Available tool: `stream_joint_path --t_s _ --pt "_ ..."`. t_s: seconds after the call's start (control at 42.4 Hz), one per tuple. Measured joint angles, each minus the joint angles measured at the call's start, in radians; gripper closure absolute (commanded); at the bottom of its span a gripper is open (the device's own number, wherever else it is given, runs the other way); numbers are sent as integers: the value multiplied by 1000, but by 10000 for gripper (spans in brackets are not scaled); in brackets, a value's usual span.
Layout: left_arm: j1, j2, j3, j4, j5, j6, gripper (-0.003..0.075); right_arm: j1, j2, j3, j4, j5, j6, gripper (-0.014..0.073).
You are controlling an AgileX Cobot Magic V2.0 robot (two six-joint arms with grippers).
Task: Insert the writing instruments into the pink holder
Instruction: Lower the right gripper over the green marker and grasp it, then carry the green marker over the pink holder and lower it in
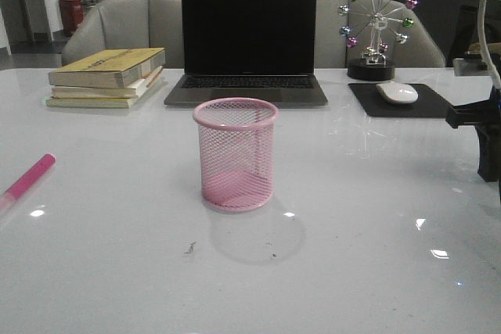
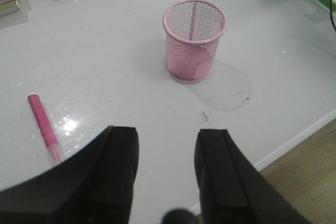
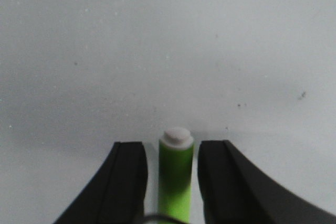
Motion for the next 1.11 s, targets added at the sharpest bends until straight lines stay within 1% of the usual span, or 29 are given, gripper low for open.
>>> stream_joint_path --t_s 0.047,0.094,0.165,0.236,0.425,0.519,0.613,0.684,0.779,0.967,1.109 --pt "0 0 0 0 0 0 392 0 0 -4 4 1 -7 253" --pt "0 0 0 0 0 0 392 0 2 -4 6 2 -7 306" --pt "0 0 0 0 0 0 392 0 2 -4 8 2 -7 412" --pt "0 0 0 0 0 0 392 0 2 -6 10 6 -13 461" --pt "0 0 0 0 0 0 392 0 -17 -2 13 11 -13 473" --pt "0 0 0 0 0 0 392 9 -81 21 14 -12 -16 473" --pt "0 0 0 0 0 0 392 42 -190 73 20 -86 -39 473" --pt "0 0 0 0 0 0 392 86 -291 144 42 -177 -53 473" --pt "0 0 0 0 0 0 392 163 -427 246 66 -332 -60 473" --pt "0 0 0 0 0 0 392 364 -656 468 84 -755 -67 473" --pt "0 0 0 0 -2 0 392 519 -711 591 86 -1055 -67 473"
